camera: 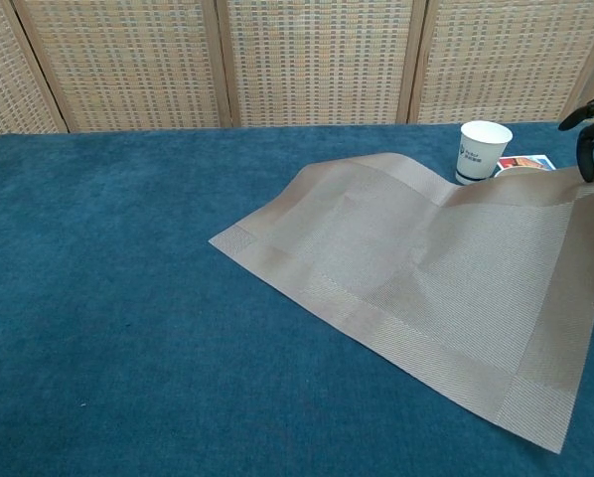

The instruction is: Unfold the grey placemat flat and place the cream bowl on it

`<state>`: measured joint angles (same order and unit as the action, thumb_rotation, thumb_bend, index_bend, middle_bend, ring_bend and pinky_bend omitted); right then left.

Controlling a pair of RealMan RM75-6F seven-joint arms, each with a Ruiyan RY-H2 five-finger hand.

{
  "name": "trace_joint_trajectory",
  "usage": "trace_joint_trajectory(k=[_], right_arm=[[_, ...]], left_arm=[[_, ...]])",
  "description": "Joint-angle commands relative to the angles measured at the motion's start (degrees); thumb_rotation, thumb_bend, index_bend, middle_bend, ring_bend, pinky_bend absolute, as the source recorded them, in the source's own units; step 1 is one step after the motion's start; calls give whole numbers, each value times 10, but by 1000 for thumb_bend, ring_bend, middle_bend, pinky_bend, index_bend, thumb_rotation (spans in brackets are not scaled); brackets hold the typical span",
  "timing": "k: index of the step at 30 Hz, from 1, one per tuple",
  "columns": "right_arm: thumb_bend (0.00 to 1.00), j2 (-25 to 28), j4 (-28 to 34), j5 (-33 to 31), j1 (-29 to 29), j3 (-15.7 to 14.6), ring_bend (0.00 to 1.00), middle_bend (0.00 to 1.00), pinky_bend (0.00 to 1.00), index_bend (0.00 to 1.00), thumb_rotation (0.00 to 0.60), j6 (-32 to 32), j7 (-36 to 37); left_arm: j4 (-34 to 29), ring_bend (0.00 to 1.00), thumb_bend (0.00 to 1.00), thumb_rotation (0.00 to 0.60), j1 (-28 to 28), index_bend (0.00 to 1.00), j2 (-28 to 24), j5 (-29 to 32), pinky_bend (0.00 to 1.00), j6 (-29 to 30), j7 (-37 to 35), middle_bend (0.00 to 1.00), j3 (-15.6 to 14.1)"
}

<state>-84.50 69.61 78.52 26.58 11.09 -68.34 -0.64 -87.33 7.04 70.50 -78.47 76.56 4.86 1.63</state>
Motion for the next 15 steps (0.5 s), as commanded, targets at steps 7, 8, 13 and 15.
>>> trace_joint_trajectory(k=[7,8,13,15], right_arm=[[251,39,49,7,-39,-10,0,0,0,149,600,-75,-89],[246,42,57,11,-46,-12,0,0,0,133,600,-90,-91],[235,55,89,22,-76,-19,0,0,0,106,600,-130,-62],[232,60,99,26,-87,-24,0,0,0,99,600,-142,-44]], left_arm=[[6,0,93,600,2,0,4,5,0,-6,1,0,1],[6,0,93,600,2,0,4,5,0,-6,1,0,1],[9,0,95,600,3,0,6,3,0,-4,-2,0,2],[10,0,95,600,3,0,7,2,0,-2,-4,0,3]])
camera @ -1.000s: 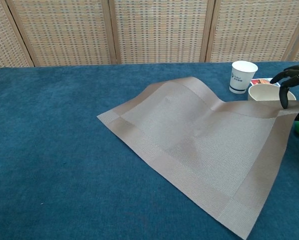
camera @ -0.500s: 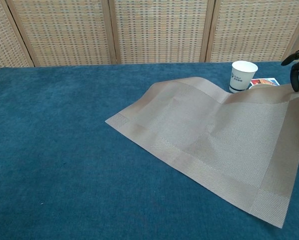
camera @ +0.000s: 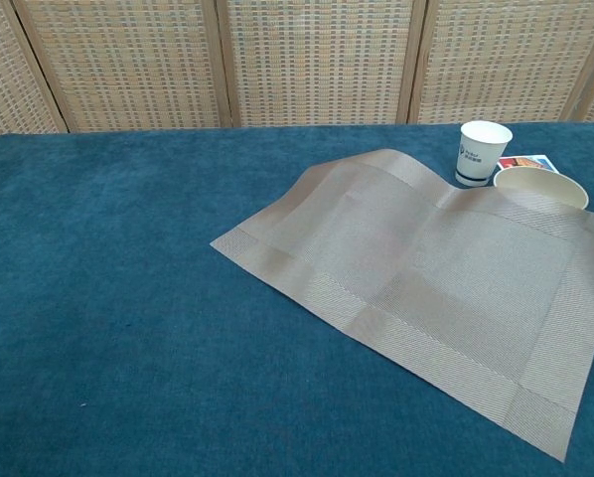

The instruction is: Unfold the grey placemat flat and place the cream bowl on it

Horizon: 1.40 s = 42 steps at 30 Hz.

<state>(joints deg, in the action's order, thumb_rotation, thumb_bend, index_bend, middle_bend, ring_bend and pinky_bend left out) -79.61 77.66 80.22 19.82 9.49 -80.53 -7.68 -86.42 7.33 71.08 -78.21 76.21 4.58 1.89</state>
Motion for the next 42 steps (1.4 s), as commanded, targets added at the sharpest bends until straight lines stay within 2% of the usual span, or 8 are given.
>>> trace_joint_trajectory(k=[1,8,11,17,21,29,33,42], right_arm=[[231,14,24,11,-28,-12,0,0,0,96,600,-28,41],[226,30,31,35,-71,-36,0,0,0,92,600,-74,89],[224,30,19,57,-86,-43,0,0,0,92,600,-105,73],[224,39,25,65,-92,-31,0,0,0,92,600,-122,104],[223,45,30,51,-94,-22,0,0,0,92,600,-114,131],[223,55,34,47,-96,-15,0,0,0,92,600,-102,157],[223,59,34,43,-97,-12,0,0,0,92,600,-98,168],[224,63,33,45,-96,-9,0,0,0,92,600,-88,186]], left_arm=[[2,0,95,600,0,0,1,-2,0,2,-3,0,1],[1,0,95,600,12,0,2,12,0,-11,-2,0,15],[-11,0,95,600,40,0,0,18,0,-28,28,0,37],[-37,0,95,600,90,10,8,38,0,-57,110,0,67],[-27,0,100,600,138,30,35,64,0,-103,157,0,87],[55,0,113,600,252,84,126,131,0,-184,242,0,133],[103,0,117,600,295,85,159,162,0,-218,271,0,142],[190,0,117,600,374,3,227,232,0,-286,312,0,148]])
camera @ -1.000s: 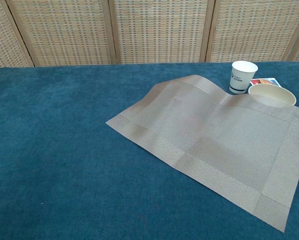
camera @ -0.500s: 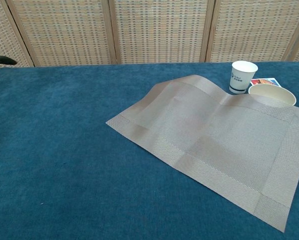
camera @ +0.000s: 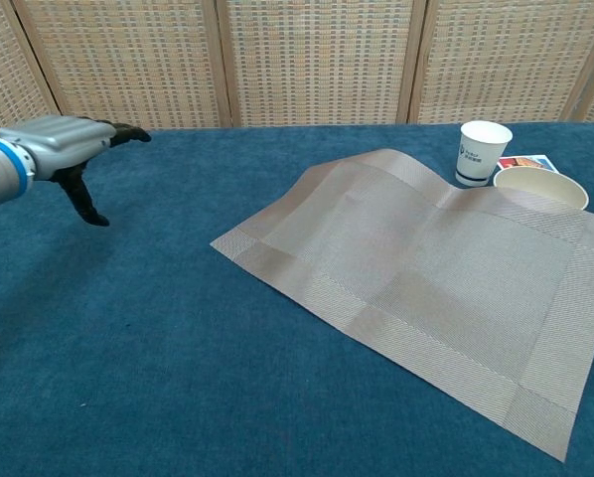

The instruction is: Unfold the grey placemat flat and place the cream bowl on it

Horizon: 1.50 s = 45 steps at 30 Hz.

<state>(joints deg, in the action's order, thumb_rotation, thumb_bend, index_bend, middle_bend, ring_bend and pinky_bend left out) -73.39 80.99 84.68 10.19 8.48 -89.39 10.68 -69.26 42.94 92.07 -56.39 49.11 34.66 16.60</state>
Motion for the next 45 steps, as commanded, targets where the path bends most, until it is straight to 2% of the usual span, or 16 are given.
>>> trace_joint_trajectory(k=[1,6,14,22,31,37,45], right_arm=[[223,1,-1,1,0,1,0,0,0,92,600,1,4],[224,4,-2,-2,-1,4,0,0,0,92,600,5,20],[223,13,-2,-3,-4,9,0,0,0,95,600,7,53],[223,11,-6,6,-4,9,0,0,0,106,600,2,63],[223,12,-7,7,-4,10,0,0,0,109,600,5,74],[223,12,-10,10,-4,11,0,0,0,123,600,2,81],[222,6,-20,20,-6,16,0,0,0,156,600,-16,106]], left_arm=[[21,0,116,600,21,2,20,15,0,-16,12,0,0],[48,0,116,600,51,2,54,7,0,-23,6,0,-5],[89,0,117,600,83,1,97,29,0,-37,18,0,-12],[142,0,117,600,104,1,143,29,0,-25,26,0,-22],[179,0,119,600,120,7,175,9,0,-21,7,0,-24],[193,0,124,600,128,45,186,4,0,-22,5,0,-23],[227,0,295,600,136,91,210,-8,0,-28,12,0,-34]])
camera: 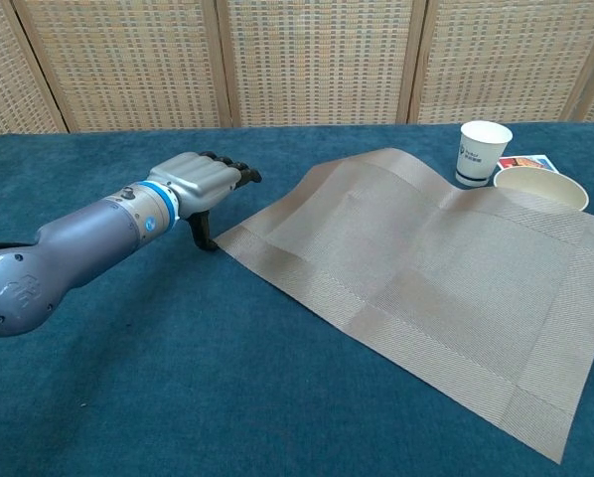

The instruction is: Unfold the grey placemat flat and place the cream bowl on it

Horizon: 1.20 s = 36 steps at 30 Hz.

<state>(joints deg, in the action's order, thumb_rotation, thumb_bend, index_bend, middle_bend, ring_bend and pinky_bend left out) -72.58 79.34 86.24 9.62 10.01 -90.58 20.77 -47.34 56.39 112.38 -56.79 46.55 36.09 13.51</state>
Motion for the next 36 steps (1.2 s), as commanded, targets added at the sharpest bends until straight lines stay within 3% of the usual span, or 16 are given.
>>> trace_joint_trajectory(k=[1,11,19,27,30,36], right_arm=[[222,-3,-5,5,0,0,0,0,0,160,600,-5,7],[221,-5,-7,11,0,-1,0,0,0,173,600,-9,15],[221,-4,-7,14,0,-3,0,0,0,179,600,-8,18],[220,-1,-1,15,0,-6,0,0,0,208,600,-3,16],[220,-1,1,16,0,-7,0,0,0,208,600,-4,14],[219,0,4,18,0,-8,0,0,0,208,600,-6,14]], left_arm=[[10,0,312,600,2,101,9,-6,0,-2,-4,0,-3],[25,0,385,600,1,131,20,-18,0,-5,-15,0,-6],[24,0,514,600,1,194,25,-32,0,6,-28,0,-3],[15,0,526,600,-4,122,23,-65,0,23,-60,0,-9],[13,0,525,600,-5,160,20,-77,0,22,-76,0,-12],[14,0,524,600,-8,326,15,-100,0,24,-90,0,-23]])
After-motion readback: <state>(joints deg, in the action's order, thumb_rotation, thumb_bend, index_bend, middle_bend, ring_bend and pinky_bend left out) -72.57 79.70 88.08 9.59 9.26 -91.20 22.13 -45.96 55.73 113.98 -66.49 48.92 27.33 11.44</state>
